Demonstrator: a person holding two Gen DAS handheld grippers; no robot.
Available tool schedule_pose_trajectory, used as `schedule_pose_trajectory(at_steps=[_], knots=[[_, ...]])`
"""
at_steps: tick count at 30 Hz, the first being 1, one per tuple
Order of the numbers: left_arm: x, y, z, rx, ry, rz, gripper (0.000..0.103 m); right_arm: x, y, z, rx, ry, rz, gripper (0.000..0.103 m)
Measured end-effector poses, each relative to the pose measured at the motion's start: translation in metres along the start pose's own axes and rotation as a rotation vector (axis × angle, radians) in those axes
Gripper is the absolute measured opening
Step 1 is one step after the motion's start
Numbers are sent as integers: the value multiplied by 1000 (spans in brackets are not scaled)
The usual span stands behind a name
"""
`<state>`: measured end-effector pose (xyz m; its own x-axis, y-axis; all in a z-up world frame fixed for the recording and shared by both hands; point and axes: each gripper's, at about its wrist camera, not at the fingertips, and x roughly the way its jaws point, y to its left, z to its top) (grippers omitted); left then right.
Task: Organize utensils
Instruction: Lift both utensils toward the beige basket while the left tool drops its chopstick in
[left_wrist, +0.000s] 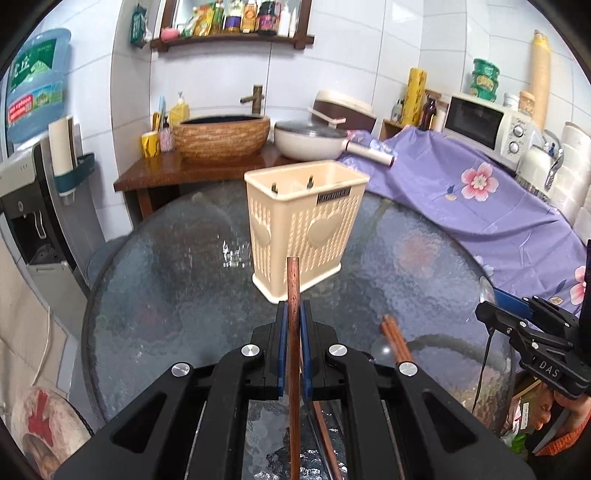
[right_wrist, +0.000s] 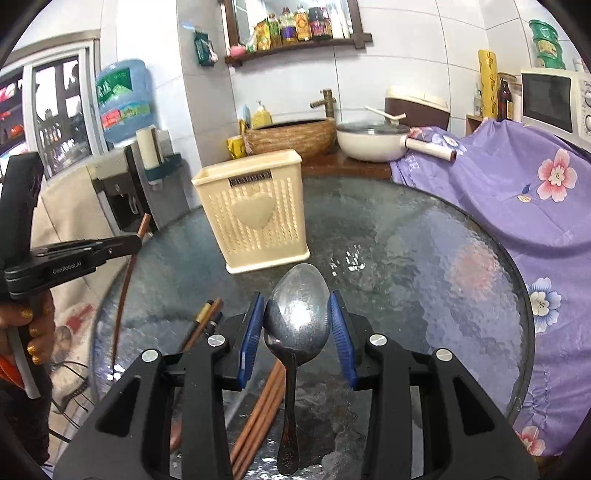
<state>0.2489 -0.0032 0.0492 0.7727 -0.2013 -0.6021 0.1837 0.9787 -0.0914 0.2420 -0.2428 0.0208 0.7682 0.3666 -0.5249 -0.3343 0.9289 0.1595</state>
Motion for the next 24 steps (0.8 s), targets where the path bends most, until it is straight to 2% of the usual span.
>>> schedule_pose_trajectory(at_steps=[7,18,24], knots=[[-25,7,12,-12,-72,1,7,-6,2,13,9,-29,58,37],[-26,6,16,-9,-92,4,7,10,29,31,-77,-40,90,37],[-31,7,25,-10,-106,-24,7,13,38,43,-92,-44,119,37]])
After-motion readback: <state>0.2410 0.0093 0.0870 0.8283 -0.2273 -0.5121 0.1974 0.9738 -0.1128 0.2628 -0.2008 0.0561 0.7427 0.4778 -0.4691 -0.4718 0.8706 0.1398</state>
